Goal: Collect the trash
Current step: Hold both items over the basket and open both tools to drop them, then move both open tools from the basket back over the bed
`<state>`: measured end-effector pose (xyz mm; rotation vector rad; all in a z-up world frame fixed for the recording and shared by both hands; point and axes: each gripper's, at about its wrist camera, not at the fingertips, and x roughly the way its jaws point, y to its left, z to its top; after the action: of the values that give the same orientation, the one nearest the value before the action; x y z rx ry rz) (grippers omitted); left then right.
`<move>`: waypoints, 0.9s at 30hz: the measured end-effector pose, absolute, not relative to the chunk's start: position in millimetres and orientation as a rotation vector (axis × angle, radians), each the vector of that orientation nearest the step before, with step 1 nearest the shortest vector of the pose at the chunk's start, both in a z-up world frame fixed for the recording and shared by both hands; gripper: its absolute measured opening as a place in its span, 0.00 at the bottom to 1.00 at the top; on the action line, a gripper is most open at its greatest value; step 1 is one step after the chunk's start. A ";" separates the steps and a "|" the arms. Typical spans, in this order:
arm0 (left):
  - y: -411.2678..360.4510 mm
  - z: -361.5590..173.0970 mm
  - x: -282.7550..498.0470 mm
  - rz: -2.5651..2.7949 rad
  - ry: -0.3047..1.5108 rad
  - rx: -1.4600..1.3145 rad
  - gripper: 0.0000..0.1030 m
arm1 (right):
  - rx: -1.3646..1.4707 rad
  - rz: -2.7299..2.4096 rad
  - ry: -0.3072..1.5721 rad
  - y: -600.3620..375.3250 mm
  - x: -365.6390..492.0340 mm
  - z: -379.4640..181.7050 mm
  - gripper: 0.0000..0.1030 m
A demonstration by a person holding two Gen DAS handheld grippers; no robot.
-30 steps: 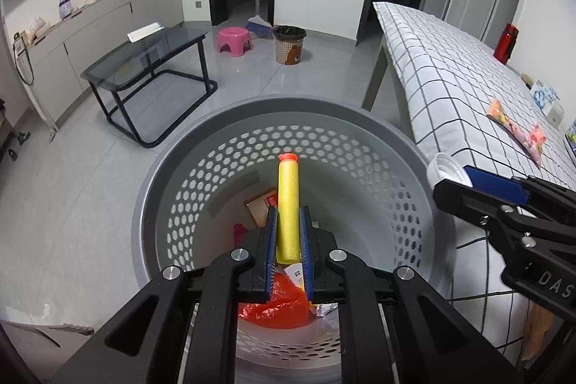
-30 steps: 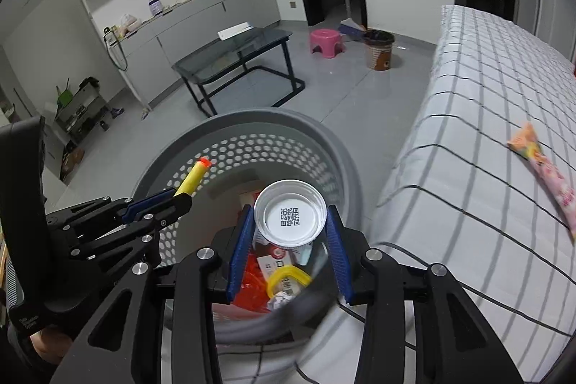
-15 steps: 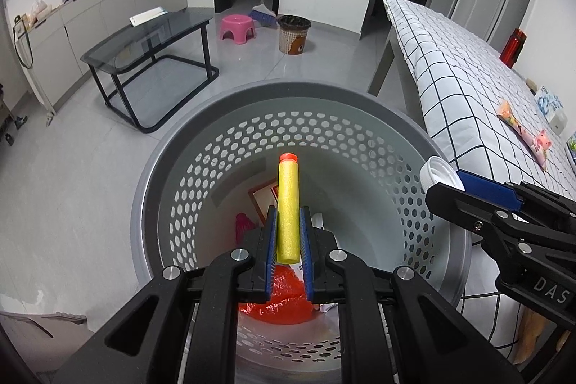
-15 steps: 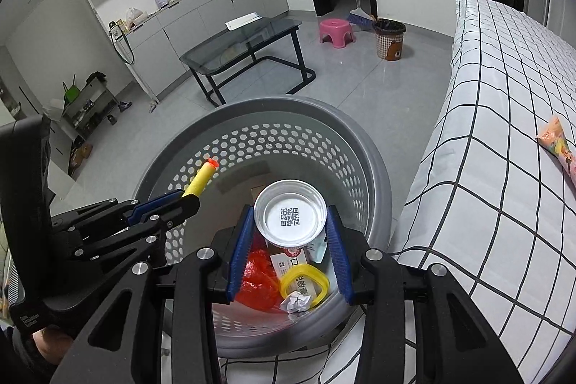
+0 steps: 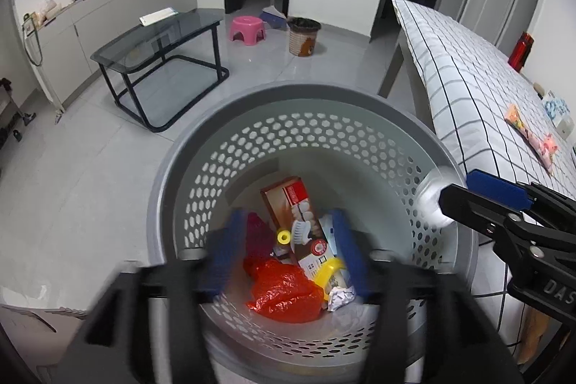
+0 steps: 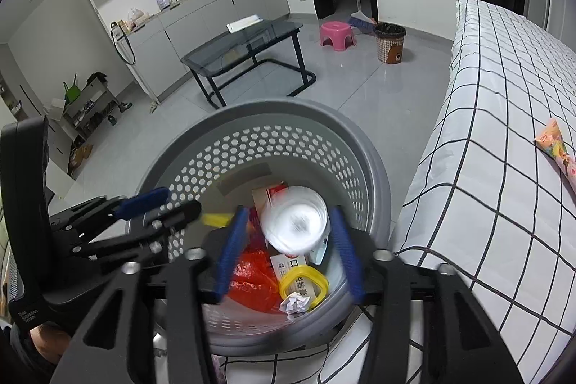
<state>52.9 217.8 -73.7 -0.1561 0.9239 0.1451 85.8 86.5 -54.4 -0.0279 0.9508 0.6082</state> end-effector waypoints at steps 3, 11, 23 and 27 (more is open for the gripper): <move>220.7 -72.7 52.3 0.156 0.920 -0.156 0.61 | -0.025 0.608 0.952 84.6 85.1 -54.3 0.51; 222.8 -72.3 51.0 0.168 0.927 -0.159 0.62 | -0.020 0.609 0.949 82.9 85.1 -53.7 0.51; 223.3 -69.2 45.2 0.183 0.920 -0.160 0.72 | -0.016 0.607 0.940 80.4 82.4 -50.4 0.52; 224.1 -66.1 42.4 0.182 0.913 -0.162 0.75 | -0.018 0.607 0.937 79.2 83.1 -49.1 0.54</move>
<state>42.4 224.1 -66.1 -0.1625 0.9130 0.1819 83.1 79.2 -49.1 -0.0184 0.9366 0.6069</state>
